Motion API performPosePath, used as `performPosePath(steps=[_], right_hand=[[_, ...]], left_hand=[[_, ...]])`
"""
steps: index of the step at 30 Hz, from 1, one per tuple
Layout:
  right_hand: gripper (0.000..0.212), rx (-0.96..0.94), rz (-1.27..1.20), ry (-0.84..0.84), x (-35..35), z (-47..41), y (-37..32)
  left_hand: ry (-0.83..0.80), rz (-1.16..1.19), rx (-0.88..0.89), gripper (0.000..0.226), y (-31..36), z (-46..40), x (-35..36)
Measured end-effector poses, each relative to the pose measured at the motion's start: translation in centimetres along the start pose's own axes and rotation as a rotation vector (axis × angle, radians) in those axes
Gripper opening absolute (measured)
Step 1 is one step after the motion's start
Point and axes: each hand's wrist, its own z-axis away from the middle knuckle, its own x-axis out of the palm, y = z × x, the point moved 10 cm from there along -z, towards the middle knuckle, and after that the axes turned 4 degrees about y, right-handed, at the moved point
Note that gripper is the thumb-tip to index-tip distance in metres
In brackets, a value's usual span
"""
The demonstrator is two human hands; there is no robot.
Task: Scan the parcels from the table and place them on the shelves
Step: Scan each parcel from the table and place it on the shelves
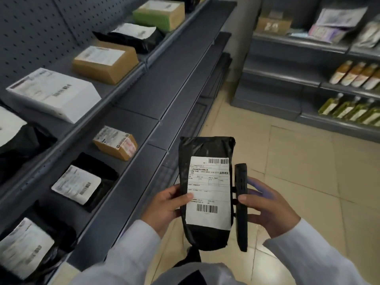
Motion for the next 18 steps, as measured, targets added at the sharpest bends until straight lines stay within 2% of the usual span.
performPosePath(steps=[4, 11, 18], right_hand=[[0.088, -0.019, 0.022, -0.01, 0.0, -5.7, -4.7], [0.092, 0.025, 0.054, -0.073, 0.6, -14.6, -8.9], [0.091, 0.11, 0.173, -0.283, 2.5, -27.0, -12.7]], left_hand=[[0.014, 0.046, 0.006, 0.028, 3.9, -5.7, 0.5], [0.142, 0.102, -0.022, 0.027, 7.6, -13.1, 0.1], [0.373, 0.222, -0.033, 0.033, 9.8, -19.9, -1.1]])
